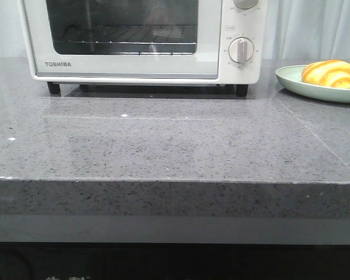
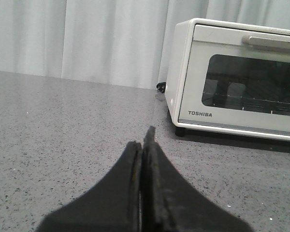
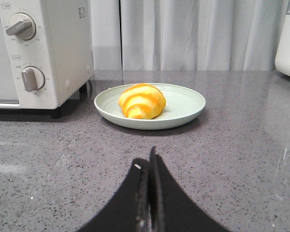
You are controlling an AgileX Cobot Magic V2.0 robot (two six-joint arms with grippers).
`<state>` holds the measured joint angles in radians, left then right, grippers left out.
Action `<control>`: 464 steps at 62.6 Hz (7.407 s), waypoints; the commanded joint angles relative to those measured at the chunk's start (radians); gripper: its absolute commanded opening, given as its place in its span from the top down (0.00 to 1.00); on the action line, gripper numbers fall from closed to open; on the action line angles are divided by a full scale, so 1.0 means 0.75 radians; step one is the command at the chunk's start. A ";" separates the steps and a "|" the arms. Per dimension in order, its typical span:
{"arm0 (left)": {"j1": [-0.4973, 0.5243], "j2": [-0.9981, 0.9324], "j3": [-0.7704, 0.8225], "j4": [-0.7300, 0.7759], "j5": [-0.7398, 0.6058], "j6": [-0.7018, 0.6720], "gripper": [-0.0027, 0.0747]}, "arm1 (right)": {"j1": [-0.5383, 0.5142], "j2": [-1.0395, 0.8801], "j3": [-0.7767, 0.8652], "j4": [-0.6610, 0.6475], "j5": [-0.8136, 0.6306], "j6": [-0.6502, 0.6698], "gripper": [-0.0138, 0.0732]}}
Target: Put bread in oven
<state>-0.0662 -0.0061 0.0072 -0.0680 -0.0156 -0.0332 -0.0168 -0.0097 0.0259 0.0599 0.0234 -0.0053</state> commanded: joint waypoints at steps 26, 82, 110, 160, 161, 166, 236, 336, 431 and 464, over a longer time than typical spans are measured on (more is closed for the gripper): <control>-0.013 -0.027 0.032 -0.003 -0.107 -0.003 0.99 | -0.008 -0.028 0.005 -0.006 -0.117 -0.014 0.92; -0.013 0.307 -0.777 -0.002 0.497 -0.003 0.99 | -0.008 0.254 -0.746 0.035 0.527 -0.013 0.92; -0.013 0.765 -1.060 -0.002 0.685 -0.003 0.99 | -0.008 0.664 -1.082 0.035 0.713 -0.013 0.92; -0.136 1.012 -1.062 -0.050 0.495 0.031 0.99 | -0.008 0.869 -1.078 0.030 0.811 -0.014 0.11; -0.153 1.017 -1.062 -0.050 0.483 0.031 0.99 | -0.008 0.869 -1.078 0.030 0.811 -0.014 0.11; -0.269 1.057 -1.078 -0.048 0.411 0.031 0.99 | -0.008 0.869 -1.078 0.030 0.811 -0.014 0.11; -0.656 2.014 -1.640 0.056 -0.232 0.031 0.99 | -0.008 0.869 -1.078 0.030 0.810 -0.014 0.11; -0.693 1.078 -1.455 0.196 1.219 -0.119 0.99 | -0.008 1.786 -1.772 0.040 1.217 0.024 0.11; -0.693 1.078 -1.455 0.162 1.219 -0.119 0.99 | -0.035 2.417 -2.332 0.055 1.328 0.082 0.73; -0.693 1.078 -1.455 0.162 1.219 -0.119 0.99 | -0.017 1.876 -1.952 0.058 1.342 0.111 0.73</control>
<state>-0.5841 0.8042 -1.0587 0.0590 0.9602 -0.1149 -0.0316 1.5228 -1.4941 0.0956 1.0938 0.0889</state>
